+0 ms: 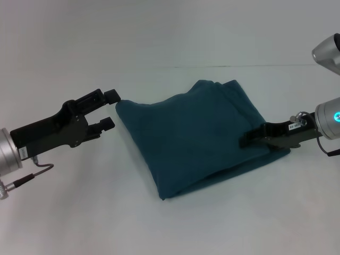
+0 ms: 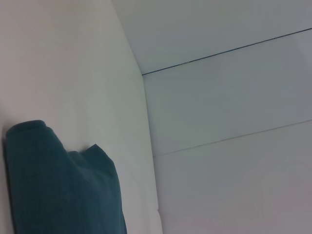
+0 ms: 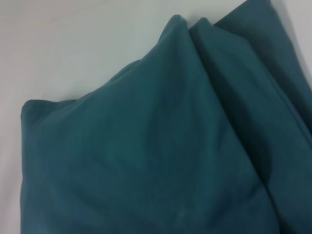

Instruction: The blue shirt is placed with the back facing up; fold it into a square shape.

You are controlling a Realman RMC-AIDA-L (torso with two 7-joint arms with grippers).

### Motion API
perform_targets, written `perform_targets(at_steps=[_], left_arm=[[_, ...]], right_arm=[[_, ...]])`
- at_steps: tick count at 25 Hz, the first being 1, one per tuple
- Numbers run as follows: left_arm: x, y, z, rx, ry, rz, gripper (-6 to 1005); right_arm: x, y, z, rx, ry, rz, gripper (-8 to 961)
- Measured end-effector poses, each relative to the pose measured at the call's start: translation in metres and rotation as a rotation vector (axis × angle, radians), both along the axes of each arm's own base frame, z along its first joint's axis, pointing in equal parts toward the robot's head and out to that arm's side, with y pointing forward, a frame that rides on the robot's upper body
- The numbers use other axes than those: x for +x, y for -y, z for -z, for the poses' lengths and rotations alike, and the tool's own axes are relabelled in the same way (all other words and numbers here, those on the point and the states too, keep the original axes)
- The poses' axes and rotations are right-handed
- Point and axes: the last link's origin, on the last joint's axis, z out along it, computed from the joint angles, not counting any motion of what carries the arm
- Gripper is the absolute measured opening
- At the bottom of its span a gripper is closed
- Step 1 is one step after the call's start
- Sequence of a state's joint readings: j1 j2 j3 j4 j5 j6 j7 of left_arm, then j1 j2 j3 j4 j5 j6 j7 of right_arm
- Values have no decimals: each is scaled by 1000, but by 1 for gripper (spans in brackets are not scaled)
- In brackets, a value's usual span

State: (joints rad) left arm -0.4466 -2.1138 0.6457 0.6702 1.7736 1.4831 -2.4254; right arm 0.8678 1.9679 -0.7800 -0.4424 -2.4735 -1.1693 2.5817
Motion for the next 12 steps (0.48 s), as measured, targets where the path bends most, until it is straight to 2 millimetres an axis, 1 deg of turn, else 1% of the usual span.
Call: perform_targets(at_steps=[3, 12], left_arm=[[0, 0, 0, 1, -1, 2, 932], [0, -2, 0, 6, -4, -3, 932]], right_arm=[[1, 0, 0, 5, -2, 6, 857], [0, 1, 0, -2, -17, 10, 480]])
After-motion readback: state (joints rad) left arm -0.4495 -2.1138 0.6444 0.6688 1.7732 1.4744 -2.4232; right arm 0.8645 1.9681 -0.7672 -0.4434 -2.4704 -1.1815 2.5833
